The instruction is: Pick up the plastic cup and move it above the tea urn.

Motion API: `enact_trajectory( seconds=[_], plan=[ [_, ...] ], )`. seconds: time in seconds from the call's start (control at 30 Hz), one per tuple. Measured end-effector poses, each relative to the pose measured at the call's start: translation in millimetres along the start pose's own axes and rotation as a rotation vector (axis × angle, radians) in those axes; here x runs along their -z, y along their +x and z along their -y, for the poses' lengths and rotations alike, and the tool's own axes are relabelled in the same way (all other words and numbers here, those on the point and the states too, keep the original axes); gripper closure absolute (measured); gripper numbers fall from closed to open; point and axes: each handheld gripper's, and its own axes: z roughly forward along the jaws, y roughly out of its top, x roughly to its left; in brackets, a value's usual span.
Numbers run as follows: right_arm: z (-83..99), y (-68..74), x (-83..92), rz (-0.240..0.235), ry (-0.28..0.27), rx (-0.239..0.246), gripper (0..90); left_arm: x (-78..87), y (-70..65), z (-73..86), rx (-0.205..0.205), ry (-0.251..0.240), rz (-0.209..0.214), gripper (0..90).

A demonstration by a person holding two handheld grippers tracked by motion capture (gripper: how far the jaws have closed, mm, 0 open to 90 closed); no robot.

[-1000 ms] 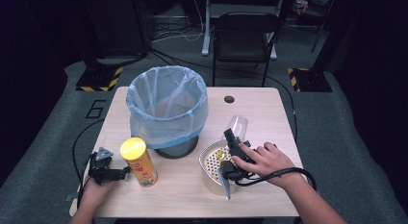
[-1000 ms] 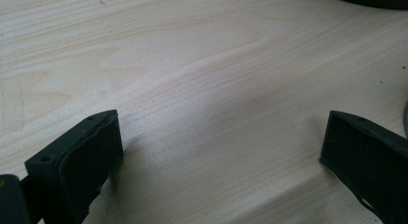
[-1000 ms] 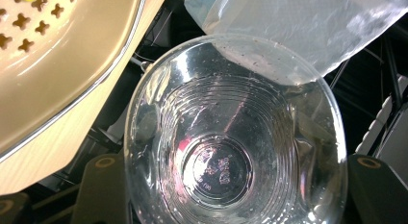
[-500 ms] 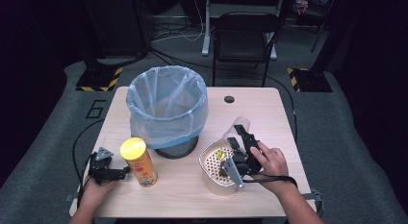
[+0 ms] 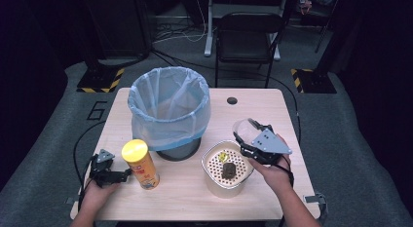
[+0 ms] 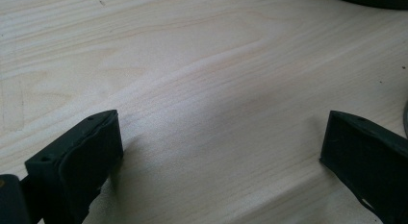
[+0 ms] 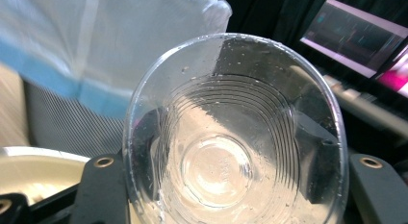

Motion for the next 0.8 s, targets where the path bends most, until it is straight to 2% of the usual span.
enact_trajectory(
  seconds=[0.1,0.23,0.27,0.33,0.4,0.6,0.67,0.8],
  plan=[
    [0.5,-6.8,0.3,-0.058,-0.004,-0.093,37.1,0.0,0.0,0.0,0.0,-0.001,0.0,0.7],
    [-1.4,-15.4,0.0,-0.145,-0.037,-0.228,37.0,0.0,0.0,0.0,0.0,0.0,0.0,0.7],
    [-2.6,-17.9,-0.7,-0.168,-0.048,-0.3,36.8,0.0,0.0,0.0,0.0,0.0,0.0,0.6],
    [-4.5,-22.2,-1.3,-0.201,-0.067,-0.384,36.6,0.0,0.0,0.0,0.0,0.0,0.0,0.6],
    [-7.2,-23.5,-1.9,-0.204,-0.066,-0.4,36.6,0.0,0.0,0.0,0.0,0.0,0.0,0.7],
    [-16.4,-23.7,-5.2,-0.22,-0.056,-0.4,36.5,0.0,0.0,0.0,0.0,-0.001,0.0,0.7],
    [-20.1,-24.6,-5.1,-0.216,-0.054,-0.382,36.4,0.0,0.0,0.0,0.0,-0.001,0.0,0.6],
    [-24.7,-27.0,-3.8,-0.215,-0.063,-0.374,36.3,0.0,0.0,0.0,0.0,-0.001,0.0,0.6]
  ],
)
